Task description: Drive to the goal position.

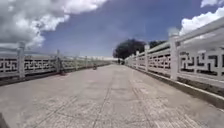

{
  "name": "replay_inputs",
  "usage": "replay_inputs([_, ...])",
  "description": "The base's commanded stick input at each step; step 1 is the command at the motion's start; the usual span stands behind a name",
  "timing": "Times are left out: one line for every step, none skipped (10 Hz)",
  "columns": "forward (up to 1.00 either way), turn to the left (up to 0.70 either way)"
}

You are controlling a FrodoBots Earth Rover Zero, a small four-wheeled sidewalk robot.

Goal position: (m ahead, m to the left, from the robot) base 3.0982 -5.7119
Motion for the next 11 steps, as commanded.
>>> replay_inputs([0.7,0.0])
replay_inputs([0.7,0.0])
replay_inputs([0.7,0.0])
replay_inputs([0.7,0.0])
replay_inputs([0.7,0.0])
replay_inputs([0.7,0.0])
replay_inputs([0.7,0.0])
replay_inputs([0.7,0.0])
replay_inputs([0.7,0.0])
replay_inputs([0.7,0.0])
replay_inputs([0.7,0.0])
